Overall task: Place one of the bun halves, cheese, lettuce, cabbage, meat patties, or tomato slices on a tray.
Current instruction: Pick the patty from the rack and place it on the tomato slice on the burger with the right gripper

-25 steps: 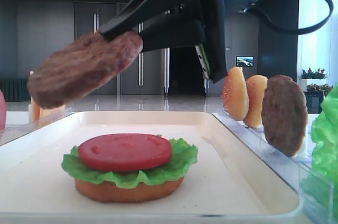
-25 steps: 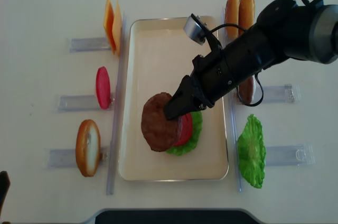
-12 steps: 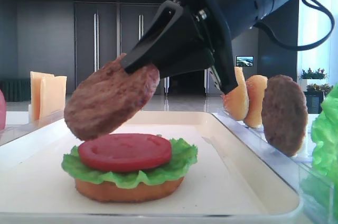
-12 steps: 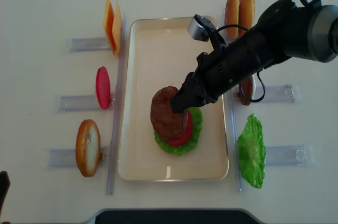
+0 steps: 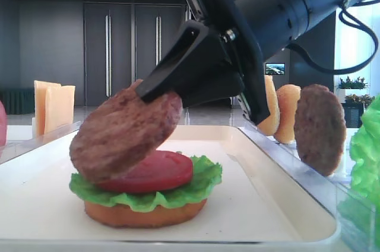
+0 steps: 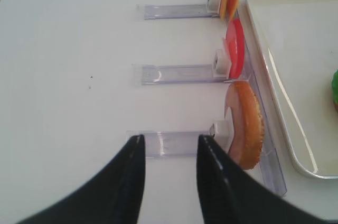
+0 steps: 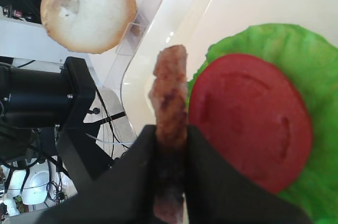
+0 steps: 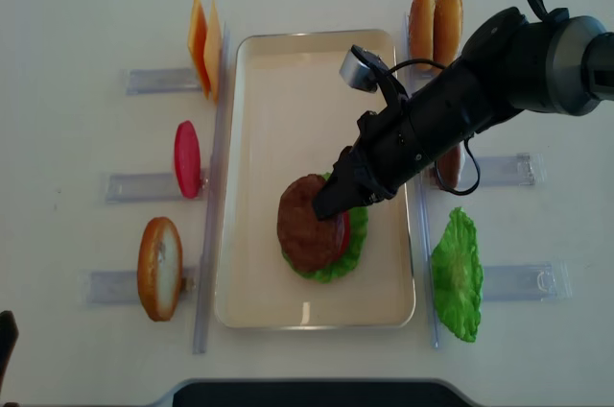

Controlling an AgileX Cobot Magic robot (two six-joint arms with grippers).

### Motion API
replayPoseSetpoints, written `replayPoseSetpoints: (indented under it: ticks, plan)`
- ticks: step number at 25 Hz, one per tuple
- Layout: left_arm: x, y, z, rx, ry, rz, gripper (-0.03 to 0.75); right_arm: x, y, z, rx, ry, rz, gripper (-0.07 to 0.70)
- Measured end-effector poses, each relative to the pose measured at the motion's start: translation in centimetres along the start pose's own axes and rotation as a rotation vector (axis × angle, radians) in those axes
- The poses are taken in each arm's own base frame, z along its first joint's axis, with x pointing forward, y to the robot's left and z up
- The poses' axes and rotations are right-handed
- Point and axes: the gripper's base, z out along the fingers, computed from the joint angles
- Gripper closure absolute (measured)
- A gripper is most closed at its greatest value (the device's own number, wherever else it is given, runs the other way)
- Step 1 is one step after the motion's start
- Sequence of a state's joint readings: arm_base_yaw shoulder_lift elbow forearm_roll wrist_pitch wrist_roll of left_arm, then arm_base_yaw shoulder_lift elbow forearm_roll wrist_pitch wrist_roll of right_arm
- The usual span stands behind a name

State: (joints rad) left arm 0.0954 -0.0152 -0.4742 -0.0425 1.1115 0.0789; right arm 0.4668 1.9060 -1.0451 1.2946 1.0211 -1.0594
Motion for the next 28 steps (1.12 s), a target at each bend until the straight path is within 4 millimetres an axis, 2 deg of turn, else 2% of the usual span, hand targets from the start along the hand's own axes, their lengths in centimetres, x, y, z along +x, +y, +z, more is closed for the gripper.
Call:
replayPoseSetpoints:
  ticks: [10, 23, 26, 28]
  plan:
    - [0.0, 0.0, 0.0, -0.002, 0.000, 0.000, 0.451, -0.1, -1.3, -1.5, 0.019, -0.020, 0.037, 0.505]
    - [0.0, 0.0, 0.0, -0.002, 0.000, -0.001, 0.451, -0.1, -1.3, -1.5, 0.019, -0.017, 0.051, 0.505]
    - [0.0, 0.0, 0.0, -0.002, 0.000, -0.002, 0.451, -0.1, -1.3, -1.5, 0.019, -0.017, 0.051, 0.438]
    - [0.0, 0.0, 0.0, -0.002, 0.000, -0.002, 0.451, -0.1, -1.3, -1.5, 0.018, -0.016, 0.051, 0.330]
